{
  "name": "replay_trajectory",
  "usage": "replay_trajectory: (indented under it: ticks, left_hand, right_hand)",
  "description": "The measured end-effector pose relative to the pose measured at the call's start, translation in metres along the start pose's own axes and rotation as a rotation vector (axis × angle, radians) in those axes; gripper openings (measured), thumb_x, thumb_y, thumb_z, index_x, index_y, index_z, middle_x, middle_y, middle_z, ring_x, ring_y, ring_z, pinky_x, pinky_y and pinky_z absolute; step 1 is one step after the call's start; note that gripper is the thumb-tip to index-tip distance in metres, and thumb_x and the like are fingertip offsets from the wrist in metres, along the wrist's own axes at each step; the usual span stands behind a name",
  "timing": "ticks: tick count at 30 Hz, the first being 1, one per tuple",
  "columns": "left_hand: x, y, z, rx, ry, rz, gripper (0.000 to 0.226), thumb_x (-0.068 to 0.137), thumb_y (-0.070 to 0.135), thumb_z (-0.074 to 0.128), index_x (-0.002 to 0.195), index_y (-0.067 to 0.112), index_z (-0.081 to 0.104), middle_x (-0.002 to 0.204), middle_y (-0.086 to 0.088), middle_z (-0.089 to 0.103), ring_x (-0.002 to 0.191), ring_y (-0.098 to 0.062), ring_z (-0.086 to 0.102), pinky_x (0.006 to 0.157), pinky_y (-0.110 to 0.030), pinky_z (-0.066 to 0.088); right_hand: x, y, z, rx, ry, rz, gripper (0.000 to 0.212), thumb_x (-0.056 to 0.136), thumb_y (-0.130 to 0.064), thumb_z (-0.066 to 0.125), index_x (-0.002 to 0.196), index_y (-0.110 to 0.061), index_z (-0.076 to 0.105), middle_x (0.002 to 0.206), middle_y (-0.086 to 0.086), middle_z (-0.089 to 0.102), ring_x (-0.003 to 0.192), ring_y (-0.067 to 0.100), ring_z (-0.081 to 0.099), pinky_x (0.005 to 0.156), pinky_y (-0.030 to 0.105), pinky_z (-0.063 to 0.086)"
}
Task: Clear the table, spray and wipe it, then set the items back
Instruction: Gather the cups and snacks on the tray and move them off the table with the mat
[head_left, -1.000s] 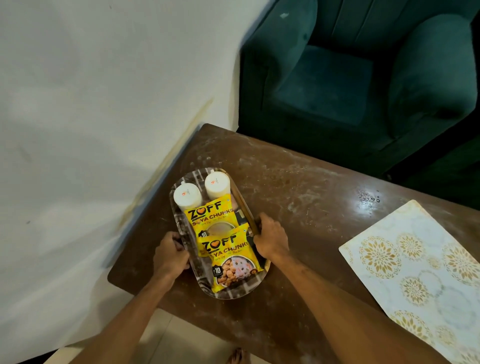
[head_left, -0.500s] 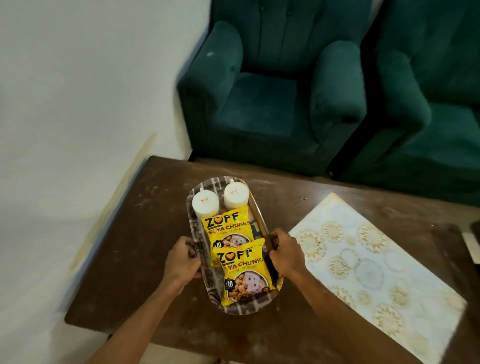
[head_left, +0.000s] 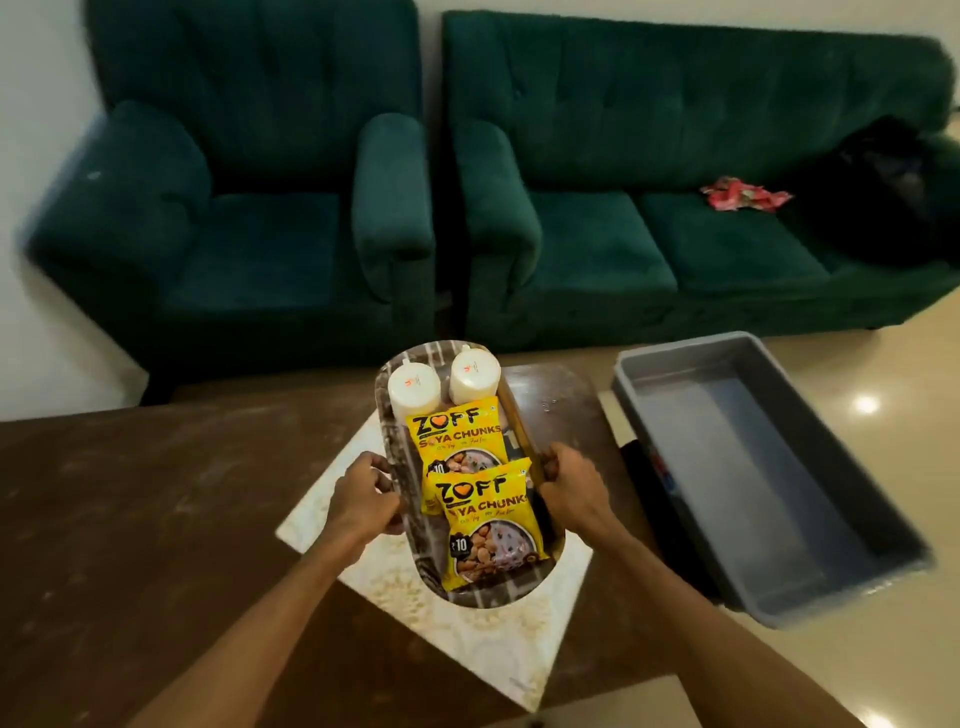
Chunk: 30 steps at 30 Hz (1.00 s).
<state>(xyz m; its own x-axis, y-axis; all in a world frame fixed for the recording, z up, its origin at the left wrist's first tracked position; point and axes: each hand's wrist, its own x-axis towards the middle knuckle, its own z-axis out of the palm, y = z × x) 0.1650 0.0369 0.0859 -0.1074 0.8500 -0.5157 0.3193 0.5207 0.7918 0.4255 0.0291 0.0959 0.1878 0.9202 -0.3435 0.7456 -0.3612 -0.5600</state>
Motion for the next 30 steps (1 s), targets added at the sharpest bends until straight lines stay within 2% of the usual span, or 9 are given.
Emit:
replay_trajectory:
  ticks: [4,7,11,14,17,20,24,28,30]
  left_hand:
    - [0.001,0.045,0.112,0.044,-0.096,0.028,0.033,0.079,-0.008,0.074,0.100,0.004,0.052,0.086,-0.018,0.062,0.058,-0.030,0.064,0.060,-0.047,0.063]
    - [0.004,0.068,0.197,0.033,-0.172,0.033,0.035,0.077,-0.010,0.074,0.100,0.003,0.050,0.091,-0.019,0.062,0.060,-0.028,0.064,0.057,-0.043,0.062]
    - [0.003,0.086,0.301,-0.002,-0.265,0.028,0.039,0.074,-0.004,0.080,0.095,0.010,0.050,0.100,-0.015,0.065,0.076,-0.025,0.069,0.055,-0.038,0.061]
    - [0.012,0.090,0.371,0.030,-0.268,0.032,0.037,0.071,0.003,0.080,0.093,0.016,0.052,0.104,-0.012,0.066,0.084,-0.027,0.071,0.056,-0.046,0.063]
    - [0.024,0.096,0.421,0.072,-0.274,0.034,0.034,0.078,0.005,0.079,0.098,0.015,0.053,0.106,-0.008,0.064,0.083,-0.026,0.072,0.056,-0.043,0.063]
    - [0.040,0.100,0.456,0.127,-0.255,0.019,0.032,0.083,0.011,0.079,0.103,0.014,0.053,0.107,-0.005,0.062,0.076,-0.022,0.072,0.051,-0.035,0.062]
    - [0.072,0.088,0.494,0.307,-0.222,0.035,0.037,0.077,0.012,0.085,0.102,0.010,0.058,0.104,-0.008,0.066,0.076,-0.029,0.072,0.044,-0.033,0.059]
    - [0.095,0.073,0.522,0.512,-0.167,0.061,0.028,0.086,0.005,0.075,0.108,0.006,0.058,0.102,-0.011,0.070,0.078,-0.030,0.073,0.059,-0.040,0.064]
    - [0.097,0.068,0.530,0.548,-0.159,0.032,0.035,0.087,0.002,0.072,0.117,0.002,0.055,0.108,-0.014,0.069,0.082,-0.033,0.074,0.063,-0.041,0.064]
  right_hand:
    - [0.018,0.093,-0.074,0.027,0.059,0.075,0.021,0.084,-0.007,0.066,0.099,-0.019,0.058,0.100,-0.001,0.067,0.091,0.021,0.063,0.083,0.046,0.056]
    - [0.030,0.160,-0.127,-0.012,0.081,0.123,0.019,0.086,-0.012,0.067,0.102,-0.019,0.058,0.100,-0.001,0.062,0.090,0.018,0.059,0.081,0.044,0.055]
    - [0.043,0.242,-0.184,-0.074,0.109,0.204,0.022,0.086,-0.013,0.067,0.106,-0.019,0.060,0.101,-0.001,0.061,0.094,0.022,0.060,0.081,0.042,0.054]
    - [0.060,0.295,-0.214,-0.098,0.122,0.249,0.024,0.084,-0.010,0.066,0.106,-0.018,0.060,0.105,0.004,0.065,0.096,0.027,0.061,0.085,0.046,0.053]
    - [0.080,0.331,-0.226,-0.085,0.115,0.269,0.024,0.087,-0.011,0.067,0.109,-0.018,0.058,0.106,0.004,0.064,0.096,0.024,0.061,0.088,0.045,0.053]
    - [0.101,0.357,-0.229,-0.076,0.117,0.269,0.023,0.089,-0.009,0.065,0.108,-0.017,0.058,0.100,0.002,0.062,0.092,0.022,0.059,0.082,0.040,0.051]
    - [0.125,0.386,-0.217,-0.093,0.120,0.291,0.014,0.092,-0.013,0.063,0.104,-0.017,0.057,0.098,0.003,0.064,0.089,0.022,0.059,0.076,0.037,0.049]
    - [0.140,0.405,-0.203,-0.117,0.099,0.308,0.010,0.094,-0.021,0.063,0.100,-0.019,0.055,0.098,0.003,0.064,0.087,0.022,0.060,0.071,0.035,0.045]
    - [0.143,0.409,-0.200,-0.123,0.078,0.310,0.011,0.095,-0.020,0.062,0.102,-0.018,0.054,0.098,0.004,0.063,0.088,0.022,0.060,0.071,0.035,0.046]
